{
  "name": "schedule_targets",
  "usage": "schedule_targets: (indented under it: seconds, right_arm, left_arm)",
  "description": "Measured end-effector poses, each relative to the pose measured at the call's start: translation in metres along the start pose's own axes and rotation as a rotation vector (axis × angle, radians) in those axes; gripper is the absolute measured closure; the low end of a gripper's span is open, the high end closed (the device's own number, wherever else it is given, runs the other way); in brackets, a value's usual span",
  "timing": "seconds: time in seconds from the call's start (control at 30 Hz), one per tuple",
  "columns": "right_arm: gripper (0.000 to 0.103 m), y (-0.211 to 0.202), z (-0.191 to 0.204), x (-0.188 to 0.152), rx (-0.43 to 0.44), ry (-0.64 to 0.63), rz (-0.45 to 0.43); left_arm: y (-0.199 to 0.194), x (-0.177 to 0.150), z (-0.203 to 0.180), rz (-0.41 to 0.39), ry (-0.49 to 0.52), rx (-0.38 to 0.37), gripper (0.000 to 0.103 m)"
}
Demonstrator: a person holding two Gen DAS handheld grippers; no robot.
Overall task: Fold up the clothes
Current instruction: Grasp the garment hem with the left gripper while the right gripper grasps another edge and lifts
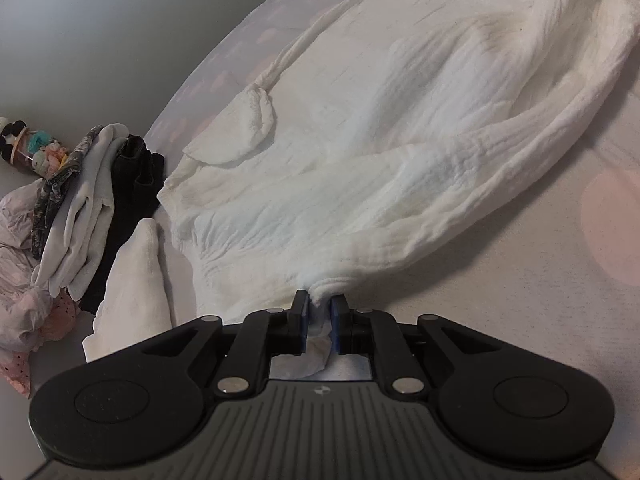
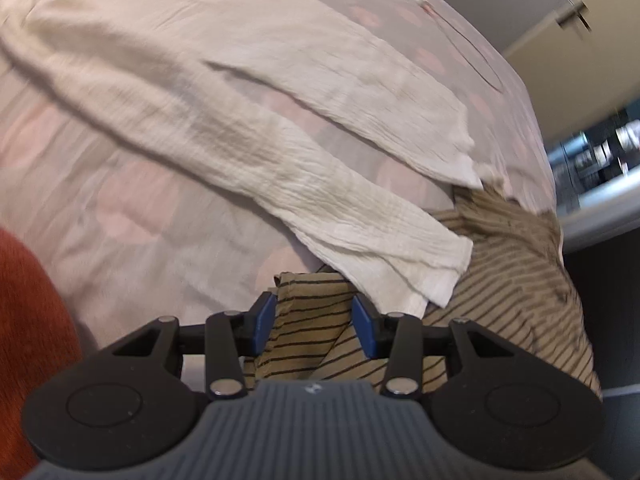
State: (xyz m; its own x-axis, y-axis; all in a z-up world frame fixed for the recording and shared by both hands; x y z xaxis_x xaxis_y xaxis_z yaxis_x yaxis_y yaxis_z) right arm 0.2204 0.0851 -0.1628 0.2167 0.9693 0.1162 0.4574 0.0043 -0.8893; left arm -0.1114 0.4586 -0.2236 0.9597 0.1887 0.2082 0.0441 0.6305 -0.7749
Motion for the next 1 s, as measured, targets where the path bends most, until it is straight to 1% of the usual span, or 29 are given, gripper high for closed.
schedule_targets:
  seconds: [0.13,0.2,0.23,0.3,0.33,0.4,0.47,0.53,0.57,0.6,0.63,0.67,0.73,0.83,1.0]
  right_arm:
    - [0.057,0.007,0.003,0.001,-0.050,-0.092,-0.017]
    - [0.058,0.014,0.007,0.002,-0.065,-0.146,-0.016]
    - [0.058,0.019,0.006,0.004,-0.089,-0.162,-0.012]
    - [0.062,0.027,-0.002,0.008,-0.142,-0.157,-0.017]
    - [0.066,0.031,-0.007,0.010,-0.155,-0.140,-0.018]
    - [0.066,0.044,-0.019,0.012,-0.178,-0.106,0.013]
    - [0.066,0.059,-0.022,0.009,-0.169,-0.108,0.055]
    - [0.066,0.071,-0.023,0.007,-0.183,-0.118,0.088]
    - [0.072,0.074,-0.024,0.007,-0.200,-0.110,0.089]
    - [0.080,0.077,-0.026,0.007,-0.216,-0.099,0.090]
    - [0.094,0.077,-0.029,0.008,-0.229,-0.075,0.086]
    - [0.097,0.074,-0.032,0.010,-0.241,-0.049,0.067]
    - [0.098,0.065,-0.039,0.013,-0.269,0.000,0.031]
    - [0.098,0.048,-0.060,0.016,-0.337,0.079,0.009]
    - [0.098,0.006,-0.107,0.019,-0.459,0.248,-0.031]
  left_arm:
    - [0.003,0.001,-0.003,0.001,0.013,-0.002,0.090]
    - [0.004,0.001,-0.002,0.002,0.005,-0.008,0.090]
    - [0.004,0.001,-0.001,0.003,-0.002,-0.011,0.090]
    - [0.004,0.001,0.001,0.003,-0.013,-0.014,0.089]
    - [0.004,0.001,0.001,0.003,-0.013,-0.014,0.089]
    - [0.004,0.002,0.001,0.003,-0.013,-0.014,0.090]
    - [0.004,0.002,0.001,0.003,-0.013,-0.013,0.090]
    - [0.003,0.003,0.002,-0.003,-0.017,-0.009,0.090]
    - [0.002,0.003,0.002,-0.006,-0.019,-0.007,0.090]
    - [0.001,0.004,0.004,-0.012,-0.026,-0.004,0.090]
    - [0.000,0.005,0.006,-0.017,-0.032,0.000,0.090]
    - [-0.001,0.006,0.008,-0.023,-0.042,0.004,0.090]
    - [-0.007,0.007,0.017,-0.044,-0.076,0.028,0.090]
    - [-0.016,0.007,0.036,-0.078,-0.147,0.079,0.091]
    - [-0.035,0.003,0.080,-0.135,-0.335,0.151,0.093]
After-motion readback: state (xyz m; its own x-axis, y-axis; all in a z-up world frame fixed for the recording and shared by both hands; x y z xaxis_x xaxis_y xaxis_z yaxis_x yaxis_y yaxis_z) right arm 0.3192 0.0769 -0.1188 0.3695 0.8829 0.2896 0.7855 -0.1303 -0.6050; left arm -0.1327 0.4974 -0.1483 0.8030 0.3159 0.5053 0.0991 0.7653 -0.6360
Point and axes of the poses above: each gripper's, at about its wrist camera, not at the fingertips, and y roughly the way its jaws point, z to its left, x to its top, the point moved 10 cm from there along y, roughly the way its jaws point, and after that the axes turned 12 degrees about z, right-handed, at the moved point
